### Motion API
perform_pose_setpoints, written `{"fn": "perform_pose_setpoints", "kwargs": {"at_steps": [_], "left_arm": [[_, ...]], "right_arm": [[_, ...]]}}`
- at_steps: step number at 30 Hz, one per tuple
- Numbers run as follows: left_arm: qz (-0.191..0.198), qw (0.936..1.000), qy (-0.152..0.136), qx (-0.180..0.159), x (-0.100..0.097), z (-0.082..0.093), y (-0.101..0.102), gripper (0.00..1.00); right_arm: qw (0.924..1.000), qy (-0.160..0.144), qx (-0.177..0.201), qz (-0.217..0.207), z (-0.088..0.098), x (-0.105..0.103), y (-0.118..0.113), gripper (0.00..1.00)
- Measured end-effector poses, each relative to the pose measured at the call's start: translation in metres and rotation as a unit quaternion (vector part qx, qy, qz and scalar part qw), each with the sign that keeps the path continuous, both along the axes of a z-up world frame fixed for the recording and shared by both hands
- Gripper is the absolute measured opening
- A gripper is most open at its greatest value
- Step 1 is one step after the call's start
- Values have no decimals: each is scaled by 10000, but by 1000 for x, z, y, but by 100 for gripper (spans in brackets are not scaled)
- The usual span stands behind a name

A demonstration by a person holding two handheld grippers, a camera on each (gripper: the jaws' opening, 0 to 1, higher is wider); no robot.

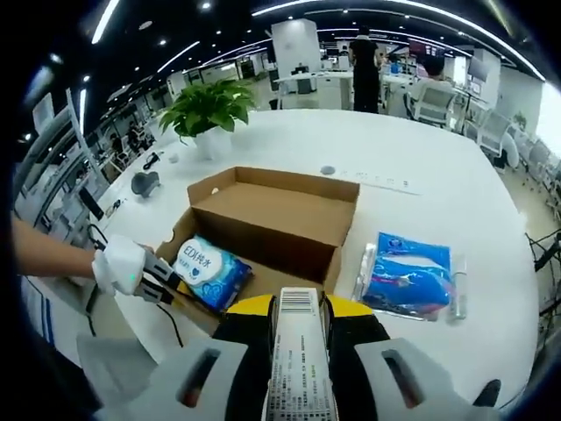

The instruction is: Operate the shoe box by opening the lid, removing the specified soft item, and placing it in the target area until the item is outside and the box remains undamaged.

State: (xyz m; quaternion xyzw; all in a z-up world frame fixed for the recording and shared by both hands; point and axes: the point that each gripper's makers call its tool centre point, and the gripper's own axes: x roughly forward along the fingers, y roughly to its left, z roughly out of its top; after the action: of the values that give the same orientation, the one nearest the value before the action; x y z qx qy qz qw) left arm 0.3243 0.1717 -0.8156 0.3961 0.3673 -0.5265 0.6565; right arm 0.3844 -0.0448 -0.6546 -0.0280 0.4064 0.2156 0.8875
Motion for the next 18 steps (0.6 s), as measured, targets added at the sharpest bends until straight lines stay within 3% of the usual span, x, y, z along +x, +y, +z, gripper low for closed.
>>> {"fn": "perform_pose_setpoints", "kwargs": {"at_steps": [12, 16, 18], "left_arm": [[-11, 10000, -7, -1, -1, 0, 0, 4], [-14, 10000, -8, -1, 0, 0, 0, 4], [-12, 10000, -7, 0, 0, 0, 1, 4]], "right_arm": [[9990, 111, -210, -389, -22, -6, -36, 19], [9975, 72, -366, -607, -42, -2, -53, 19], [9966, 144, -257, -765, -51, -4, -57, 19]]}}
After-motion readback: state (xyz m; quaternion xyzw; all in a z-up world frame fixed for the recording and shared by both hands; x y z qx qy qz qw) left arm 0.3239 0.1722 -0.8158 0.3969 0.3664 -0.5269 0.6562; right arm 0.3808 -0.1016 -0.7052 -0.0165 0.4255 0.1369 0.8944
